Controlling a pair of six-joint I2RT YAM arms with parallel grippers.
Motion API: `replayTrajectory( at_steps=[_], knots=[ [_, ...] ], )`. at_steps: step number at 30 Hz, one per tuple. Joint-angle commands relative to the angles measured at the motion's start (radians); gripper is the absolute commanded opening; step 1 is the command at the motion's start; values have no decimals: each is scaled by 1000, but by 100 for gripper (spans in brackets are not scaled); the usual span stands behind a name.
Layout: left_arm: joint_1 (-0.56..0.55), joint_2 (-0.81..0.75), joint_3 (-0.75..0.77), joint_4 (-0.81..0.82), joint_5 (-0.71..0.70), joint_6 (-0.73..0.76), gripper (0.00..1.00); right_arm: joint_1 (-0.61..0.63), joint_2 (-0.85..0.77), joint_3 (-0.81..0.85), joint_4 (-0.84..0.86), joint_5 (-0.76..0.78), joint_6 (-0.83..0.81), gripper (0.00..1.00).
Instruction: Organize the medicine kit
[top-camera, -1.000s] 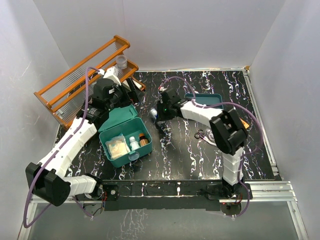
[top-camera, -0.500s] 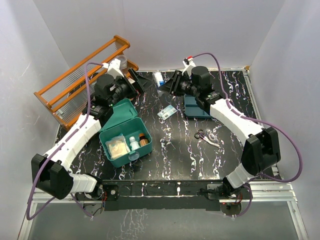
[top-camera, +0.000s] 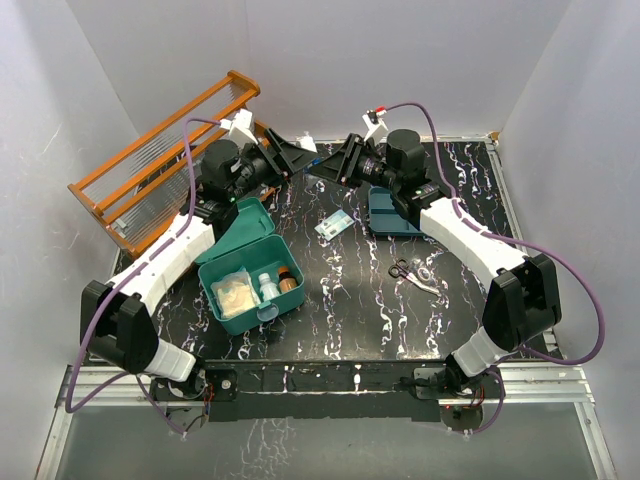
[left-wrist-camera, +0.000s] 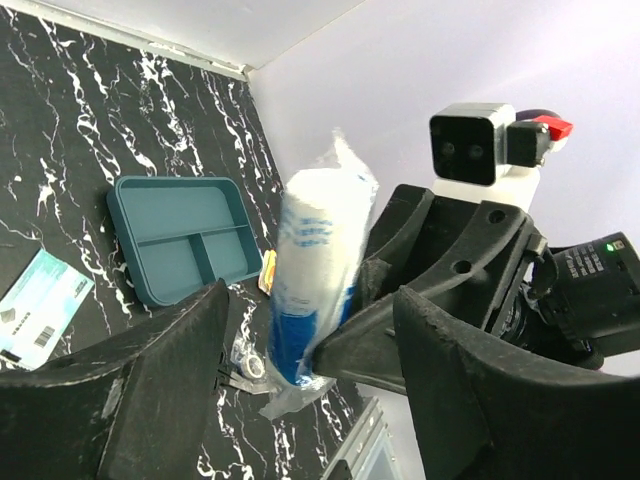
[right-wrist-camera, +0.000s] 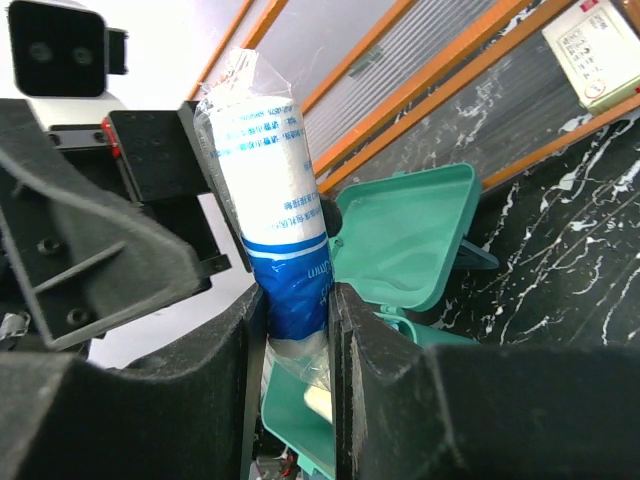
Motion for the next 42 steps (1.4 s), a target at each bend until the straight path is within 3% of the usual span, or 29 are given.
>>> replayTrajectory(
  at_steps=[1,15,24,31,36,42],
  knots=[
    [6,-30,23,-1,-27,-50,63,-1,-26,-9,125,-48,46,26],
    [6,-49,-40,47,-49,-106,46,6,-23,-39,118,-45,24,28],
    [6,-62,-97,182,-53,-62,36,11,-38,-43,75,-32,-75,40],
    [6,-66,-93,182,-57,-12,26,11,-57,-35,-24,5,-193,48],
    [7,-70,-48,62,-70,91,25,10,-113,-55,-104,68,-301,58],
    [6,-139,55,-377,-65,486,25,8,-185,-97,-165,192,-336,63]
  ],
)
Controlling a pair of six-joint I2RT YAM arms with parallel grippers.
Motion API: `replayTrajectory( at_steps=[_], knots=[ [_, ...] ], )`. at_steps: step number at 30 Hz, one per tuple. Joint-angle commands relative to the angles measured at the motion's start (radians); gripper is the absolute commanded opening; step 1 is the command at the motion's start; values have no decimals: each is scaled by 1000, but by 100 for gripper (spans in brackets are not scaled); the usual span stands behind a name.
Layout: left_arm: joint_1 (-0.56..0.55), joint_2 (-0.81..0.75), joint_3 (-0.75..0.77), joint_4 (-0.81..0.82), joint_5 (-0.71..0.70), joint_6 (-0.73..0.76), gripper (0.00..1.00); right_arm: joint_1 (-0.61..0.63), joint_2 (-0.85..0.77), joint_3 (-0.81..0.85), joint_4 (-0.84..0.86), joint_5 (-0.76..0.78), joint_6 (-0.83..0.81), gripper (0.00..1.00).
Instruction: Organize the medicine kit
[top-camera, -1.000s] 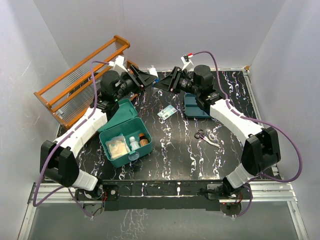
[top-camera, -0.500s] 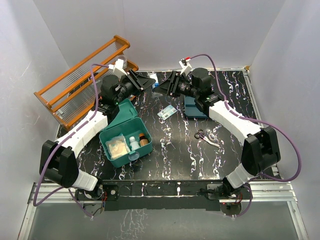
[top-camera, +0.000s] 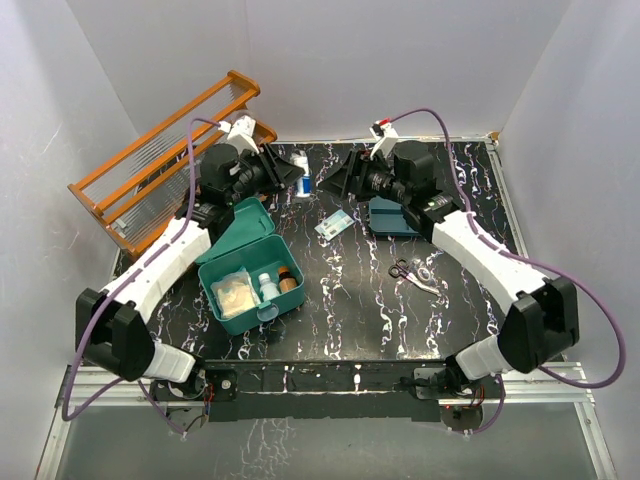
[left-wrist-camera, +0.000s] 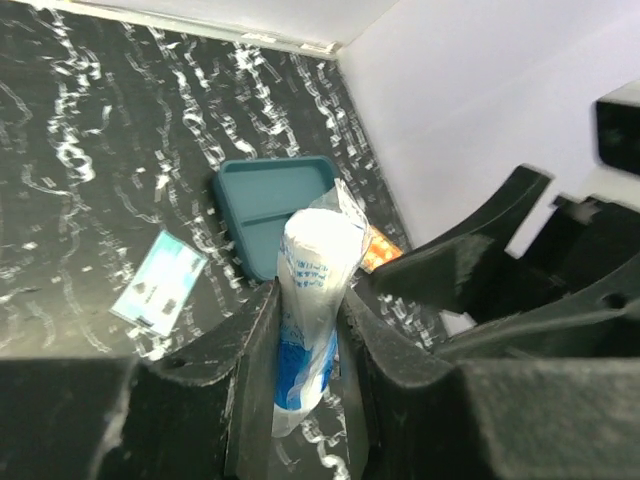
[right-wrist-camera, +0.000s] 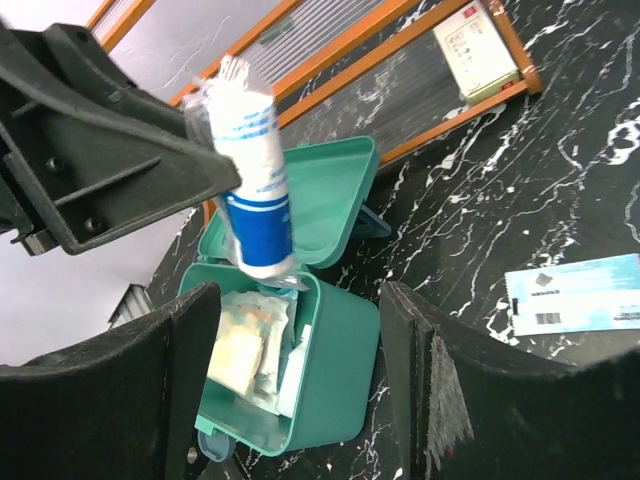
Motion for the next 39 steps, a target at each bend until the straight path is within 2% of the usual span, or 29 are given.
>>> replayTrajectory(
  at_steps=[1,6,12,18,28,39],
  knots=[
    [6,-125,101,-353,0,367,25,-1,-74,-23,-29,116,-65,63],
    [5,-160,140,-596,79,640,29,-3,-74,-51,-63,172,-56,62],
    [3,-196,108,-667,23,795,28,-4,-33,-43,-129,259,-28,60],
    [-17,-232,9,-704,-21,948,28,-3,-19,-20,-169,361,-7,59],
    [-41,-168,-71,-713,-72,1119,26,-3,65,40,-229,420,26,59],
    [-68,-67,-132,-700,-57,1179,25,-5,191,74,-293,406,17,59]
  ],
)
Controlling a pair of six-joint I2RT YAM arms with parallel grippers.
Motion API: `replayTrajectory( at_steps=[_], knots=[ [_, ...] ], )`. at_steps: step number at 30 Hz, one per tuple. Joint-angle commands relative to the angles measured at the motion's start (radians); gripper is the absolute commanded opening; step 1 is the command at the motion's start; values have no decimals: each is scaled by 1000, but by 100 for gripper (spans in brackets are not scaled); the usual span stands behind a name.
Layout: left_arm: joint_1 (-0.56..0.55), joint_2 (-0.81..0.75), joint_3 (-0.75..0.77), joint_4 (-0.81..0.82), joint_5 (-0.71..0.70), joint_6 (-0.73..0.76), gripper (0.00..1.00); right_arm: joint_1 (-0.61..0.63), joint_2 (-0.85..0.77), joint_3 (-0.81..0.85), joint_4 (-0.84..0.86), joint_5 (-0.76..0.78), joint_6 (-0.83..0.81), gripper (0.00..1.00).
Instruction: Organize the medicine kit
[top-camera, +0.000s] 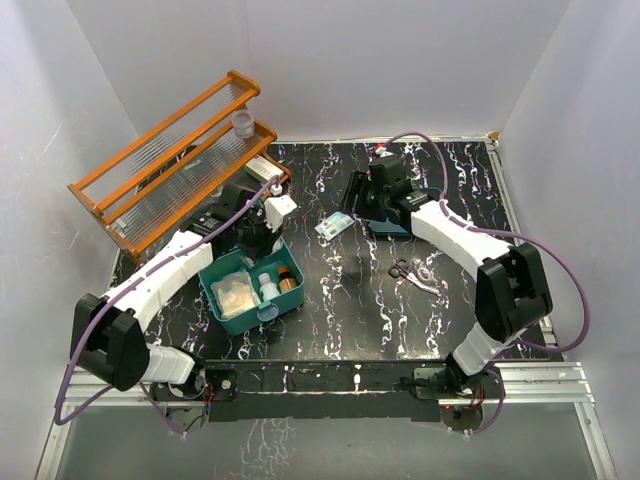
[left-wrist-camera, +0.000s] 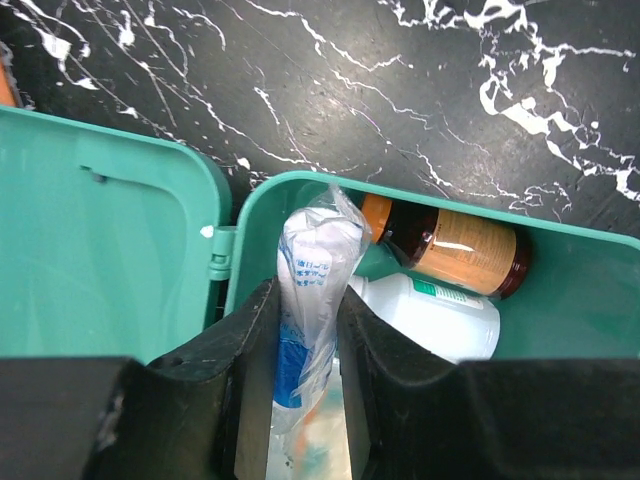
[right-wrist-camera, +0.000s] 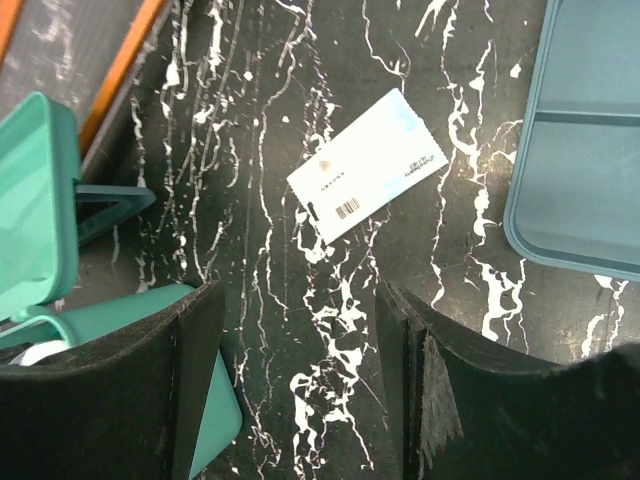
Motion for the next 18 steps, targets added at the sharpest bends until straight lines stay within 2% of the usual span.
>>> replayTrajectory(
  at_steps=[1,6,15,18],
  knots=[
    [-27,6,-38,14,14,41,25,-5,45,72,-7,4,2,59],
    [-30,16,-82,61,-22,73,24,-8,106,129,-35,-2,-5,59],
    [-33,66,-116,173,-94,88,24,-8,122,129,-32,-6,7,59],
    [-40,81,-122,194,-128,64,30,-9,120,120,-33,-3,8,59]
  ],
)
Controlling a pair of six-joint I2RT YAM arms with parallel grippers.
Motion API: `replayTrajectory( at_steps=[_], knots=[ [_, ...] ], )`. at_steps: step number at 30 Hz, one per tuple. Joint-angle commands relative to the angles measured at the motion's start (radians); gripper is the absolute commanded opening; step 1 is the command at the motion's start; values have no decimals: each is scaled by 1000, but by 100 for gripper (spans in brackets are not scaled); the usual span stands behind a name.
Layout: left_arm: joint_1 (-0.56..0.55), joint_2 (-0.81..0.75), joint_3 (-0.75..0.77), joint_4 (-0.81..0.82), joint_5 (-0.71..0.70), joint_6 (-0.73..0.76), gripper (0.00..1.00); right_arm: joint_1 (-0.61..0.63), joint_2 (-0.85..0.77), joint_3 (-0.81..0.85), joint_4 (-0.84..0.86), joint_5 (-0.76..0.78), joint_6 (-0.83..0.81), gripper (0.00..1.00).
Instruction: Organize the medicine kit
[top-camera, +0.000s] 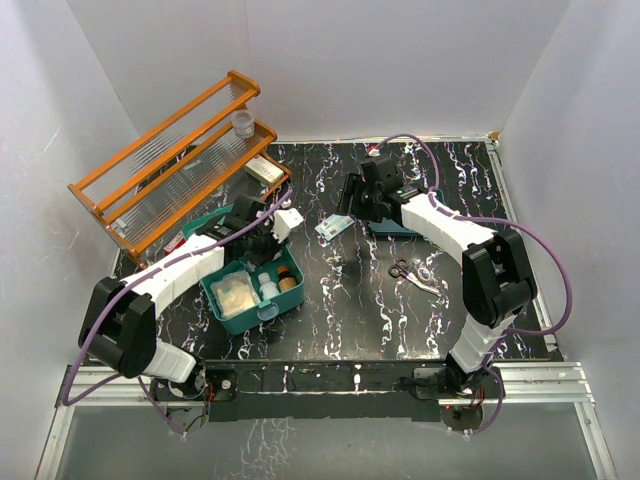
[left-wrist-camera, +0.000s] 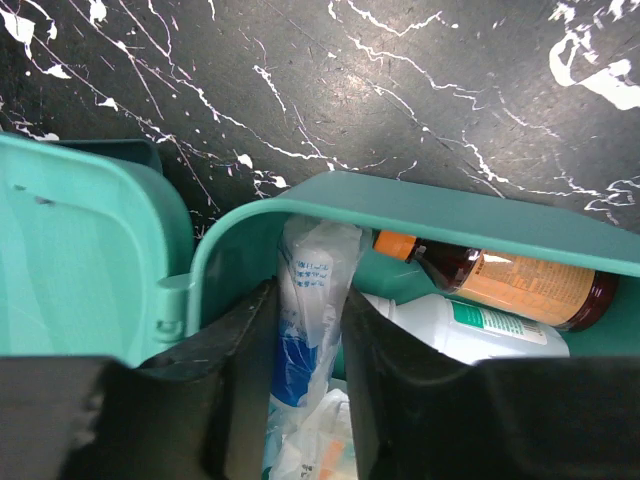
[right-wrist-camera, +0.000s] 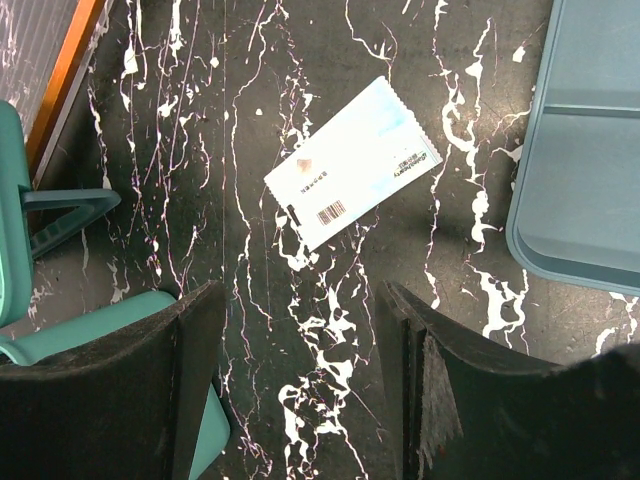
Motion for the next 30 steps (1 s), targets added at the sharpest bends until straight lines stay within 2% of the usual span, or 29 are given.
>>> replayTrajectory(
  at_steps=[1,4,7,9,13,16,21,30],
  knots=[
    [-14,12,-13,58,-62,-13,34,-7,-11,41,19,3,7,59],
    [-21,12,-12,49,-88,-25,48,-9,-19,30,18,-4,1,60],
    [-25,9,18,27,-88,-59,51,-14,-18,26,9,-21,-11,60],
    [-27,9,30,20,-79,-67,48,-19,-21,20,7,-30,-16,60],
    [-30,12,38,12,-114,-80,35,-20,-23,12,5,-37,-17,60],
    [-31,1,32,13,-89,-89,31,-22,-29,9,3,-33,-17,60],
    [-31,7,-31,104,-101,-137,19,-25,-48,-12,11,-23,-13,60],
    [-51,2,-127,251,-132,-156,12,-27,-93,-62,27,-19,-4,60]
  ],
)
